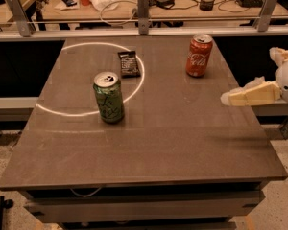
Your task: Move coke can near green can
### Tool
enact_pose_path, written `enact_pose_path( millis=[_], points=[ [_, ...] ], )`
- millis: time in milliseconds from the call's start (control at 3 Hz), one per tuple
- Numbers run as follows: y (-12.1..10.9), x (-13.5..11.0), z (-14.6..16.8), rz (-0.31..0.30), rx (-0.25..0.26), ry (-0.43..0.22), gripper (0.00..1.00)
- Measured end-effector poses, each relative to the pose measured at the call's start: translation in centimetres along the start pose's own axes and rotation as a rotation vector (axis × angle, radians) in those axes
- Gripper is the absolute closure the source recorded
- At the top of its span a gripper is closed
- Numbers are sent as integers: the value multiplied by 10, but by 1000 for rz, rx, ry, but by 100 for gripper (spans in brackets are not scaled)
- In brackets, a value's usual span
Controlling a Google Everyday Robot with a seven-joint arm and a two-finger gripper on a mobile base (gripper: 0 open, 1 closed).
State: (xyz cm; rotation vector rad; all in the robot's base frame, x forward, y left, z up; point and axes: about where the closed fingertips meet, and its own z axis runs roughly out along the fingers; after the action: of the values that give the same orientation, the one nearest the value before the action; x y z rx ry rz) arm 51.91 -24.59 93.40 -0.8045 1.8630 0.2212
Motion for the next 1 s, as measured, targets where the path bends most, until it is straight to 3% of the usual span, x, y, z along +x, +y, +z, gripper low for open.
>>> enact_pose_path(
  millis=[333, 1000],
  points=[
    [-31, 7, 21, -6, 75, -93, 0],
    [-73, 39, 50, 132, 119, -224, 0]
  ],
)
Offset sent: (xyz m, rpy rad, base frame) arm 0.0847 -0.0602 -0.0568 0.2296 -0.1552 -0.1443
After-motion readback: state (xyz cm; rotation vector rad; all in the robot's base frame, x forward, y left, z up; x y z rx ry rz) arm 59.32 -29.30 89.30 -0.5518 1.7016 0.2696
